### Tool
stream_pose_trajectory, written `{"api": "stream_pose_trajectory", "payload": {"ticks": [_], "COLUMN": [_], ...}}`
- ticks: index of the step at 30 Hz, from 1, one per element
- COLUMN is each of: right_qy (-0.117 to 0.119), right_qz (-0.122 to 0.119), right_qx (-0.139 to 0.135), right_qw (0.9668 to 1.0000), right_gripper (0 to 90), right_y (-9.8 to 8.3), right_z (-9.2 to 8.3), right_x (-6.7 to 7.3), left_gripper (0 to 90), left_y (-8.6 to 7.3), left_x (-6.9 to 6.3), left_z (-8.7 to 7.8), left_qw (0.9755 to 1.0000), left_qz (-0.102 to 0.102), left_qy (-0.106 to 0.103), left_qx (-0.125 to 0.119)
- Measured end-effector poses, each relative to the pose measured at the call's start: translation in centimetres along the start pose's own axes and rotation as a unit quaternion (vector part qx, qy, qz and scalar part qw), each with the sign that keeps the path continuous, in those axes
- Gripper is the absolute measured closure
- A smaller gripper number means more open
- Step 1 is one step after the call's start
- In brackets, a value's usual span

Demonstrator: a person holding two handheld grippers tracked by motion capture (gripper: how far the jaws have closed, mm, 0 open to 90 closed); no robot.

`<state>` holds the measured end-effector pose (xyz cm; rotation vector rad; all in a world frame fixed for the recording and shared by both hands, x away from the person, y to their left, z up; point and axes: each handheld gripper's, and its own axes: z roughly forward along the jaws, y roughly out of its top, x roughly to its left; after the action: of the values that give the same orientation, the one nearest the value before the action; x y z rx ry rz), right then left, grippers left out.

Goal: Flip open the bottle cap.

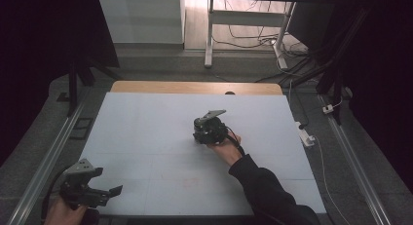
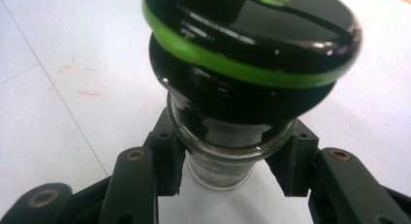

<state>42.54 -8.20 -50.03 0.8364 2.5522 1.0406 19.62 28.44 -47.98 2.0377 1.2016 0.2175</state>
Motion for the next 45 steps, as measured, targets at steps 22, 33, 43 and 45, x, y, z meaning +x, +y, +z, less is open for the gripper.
{"api": "stream_pose_trajectory", "payload": {"ticks": [22,33,43,45], "right_qy": [0.011,0.012,0.008,0.008], "right_qz": [-0.001,-0.004,-0.008,-0.007], "right_qx": [-0.005,-0.005,-0.006,-0.005], "right_qw": [0.9999,0.9999,0.9999,0.9999], "right_gripper": [52.3,52.3,52.2,52.2], "right_y": [-0.2,-0.2,-0.2,-0.2], "right_z": [0.0,0.0,0.0,0.0], "right_x": [-0.4,-0.3,-0.2,-0.2], "left_gripper": [0.0,0.0,0.0,0.0], "left_y": [2.4,4.7,7.0,7.6], "left_x": [-0.4,-0.8,-1.1,-1.1], "left_z": [1.8,3.6,5.4,5.8], "left_qw": [0.9977,0.9966,0.9951,0.9948], "left_qz": [0.042,0.051,0.073,0.077], "left_qy": [-0.031,-0.037,-0.035,-0.035], "left_qx": [-0.043,-0.053,-0.056,-0.056]}}
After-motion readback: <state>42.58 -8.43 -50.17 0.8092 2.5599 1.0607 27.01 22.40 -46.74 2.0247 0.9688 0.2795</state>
